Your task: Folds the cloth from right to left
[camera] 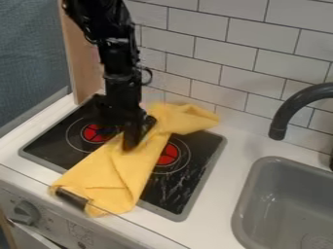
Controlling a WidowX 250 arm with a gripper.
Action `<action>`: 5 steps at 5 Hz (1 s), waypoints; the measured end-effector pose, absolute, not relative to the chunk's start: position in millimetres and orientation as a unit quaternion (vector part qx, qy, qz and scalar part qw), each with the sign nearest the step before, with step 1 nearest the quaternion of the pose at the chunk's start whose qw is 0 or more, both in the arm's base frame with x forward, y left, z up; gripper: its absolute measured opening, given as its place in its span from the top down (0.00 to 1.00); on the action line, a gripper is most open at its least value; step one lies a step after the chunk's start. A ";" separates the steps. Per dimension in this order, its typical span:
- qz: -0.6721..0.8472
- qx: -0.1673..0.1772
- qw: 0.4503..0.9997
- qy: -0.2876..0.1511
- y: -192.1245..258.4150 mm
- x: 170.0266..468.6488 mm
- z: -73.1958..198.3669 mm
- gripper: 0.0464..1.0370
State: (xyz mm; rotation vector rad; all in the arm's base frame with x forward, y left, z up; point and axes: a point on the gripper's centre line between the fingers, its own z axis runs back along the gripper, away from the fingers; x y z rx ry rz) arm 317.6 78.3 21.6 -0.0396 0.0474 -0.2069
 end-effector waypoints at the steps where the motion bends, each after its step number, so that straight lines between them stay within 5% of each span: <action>1: -0.106 -0.023 0.994 -0.002 76.1 312.4 43.6 0.03; 3: -0.121 -0.028 0.991 -0.053 80.9 304.7 79.6 0.04; 5: -0.119 -0.012 0.992 -0.049 83.0 303.8 82.1 0.04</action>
